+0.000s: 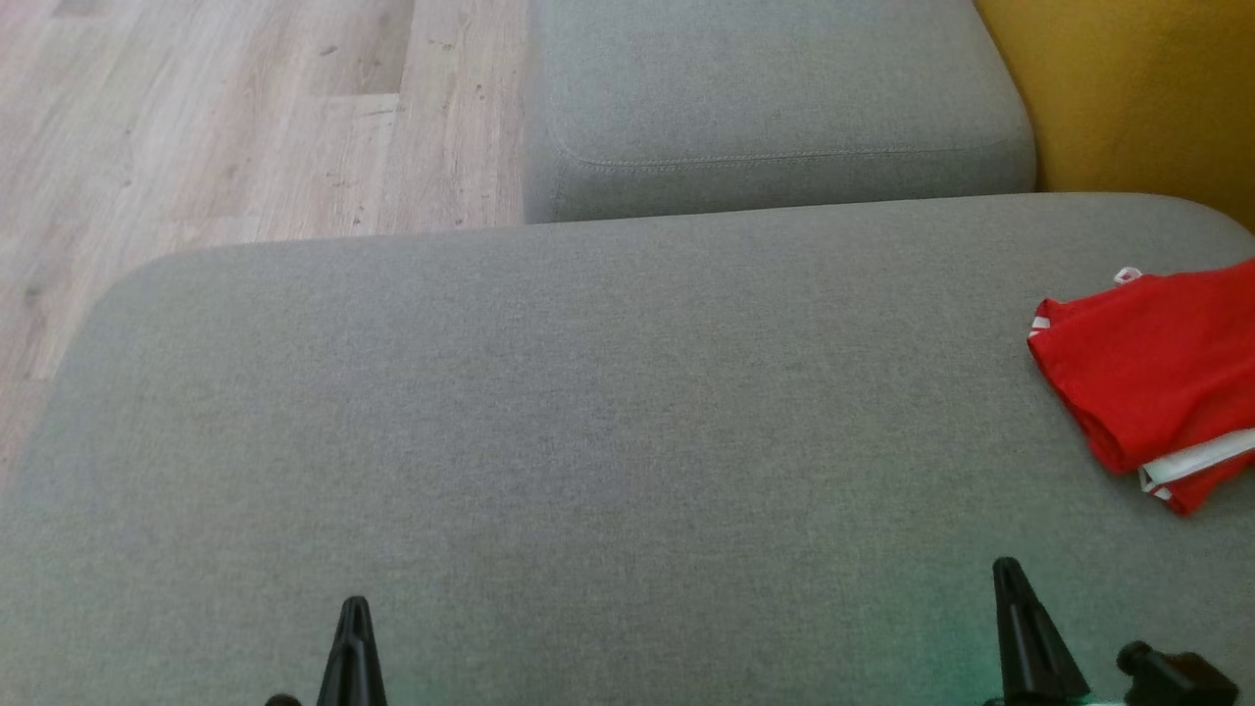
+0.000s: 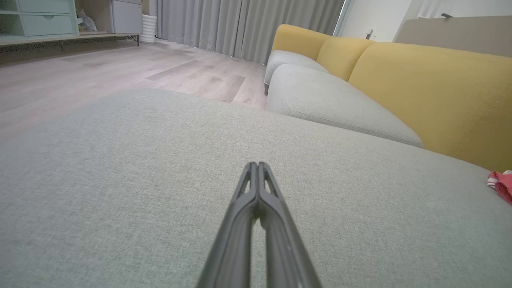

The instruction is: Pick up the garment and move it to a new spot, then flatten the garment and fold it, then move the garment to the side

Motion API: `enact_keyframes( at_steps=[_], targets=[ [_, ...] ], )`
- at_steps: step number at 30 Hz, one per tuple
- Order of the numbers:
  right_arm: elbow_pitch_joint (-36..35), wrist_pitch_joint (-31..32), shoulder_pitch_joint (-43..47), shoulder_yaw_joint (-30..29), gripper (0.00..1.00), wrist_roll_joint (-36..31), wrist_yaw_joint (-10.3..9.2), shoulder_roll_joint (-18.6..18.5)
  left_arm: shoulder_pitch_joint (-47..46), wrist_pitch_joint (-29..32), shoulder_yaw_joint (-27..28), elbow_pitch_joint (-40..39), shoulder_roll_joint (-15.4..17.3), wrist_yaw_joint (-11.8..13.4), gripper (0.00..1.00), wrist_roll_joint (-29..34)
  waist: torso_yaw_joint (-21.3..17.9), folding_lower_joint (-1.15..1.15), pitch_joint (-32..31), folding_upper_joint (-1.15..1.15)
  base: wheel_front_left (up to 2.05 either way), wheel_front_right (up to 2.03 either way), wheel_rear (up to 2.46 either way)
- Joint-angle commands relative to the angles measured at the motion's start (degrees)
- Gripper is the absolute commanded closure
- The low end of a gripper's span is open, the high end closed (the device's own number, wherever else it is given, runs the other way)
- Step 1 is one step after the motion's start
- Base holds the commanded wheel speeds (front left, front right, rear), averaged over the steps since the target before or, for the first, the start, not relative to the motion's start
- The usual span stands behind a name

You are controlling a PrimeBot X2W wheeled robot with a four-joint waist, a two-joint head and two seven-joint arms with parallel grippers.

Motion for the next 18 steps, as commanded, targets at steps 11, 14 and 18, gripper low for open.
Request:
enact_keyframes(
  at_steps=[11,14,18],
  targets=[
    [-0.73,1.69,-4.93,-0.63,1.00,9.68,0.10,-1.22,-4.42,1.52,2.05,-0.47,0.85,-1.89,1.00,-9.30,-0.13,0.00,0.48,0.00,0.00,0.00,0.00],
    [-0.52,2.10,-5.48,-0.76,1.00,11.87,0.11,-1.30,-4.94,1.93,2.39,-0.26,0.93,-2.27,1.00,-11.44,-0.17,0.00,0.60,0.00,0.00,0.00,0.00],
    [-0.23,2.66,-6.21,-0.96,1.00,14.79,0.12,-1.40,-5.60,2.50,2.86,-0.05,1.01,-2.78,1.00,-14.29,-0.21,0.00,0.77,0.00,0.00,0.00,0.00]
  ],
)
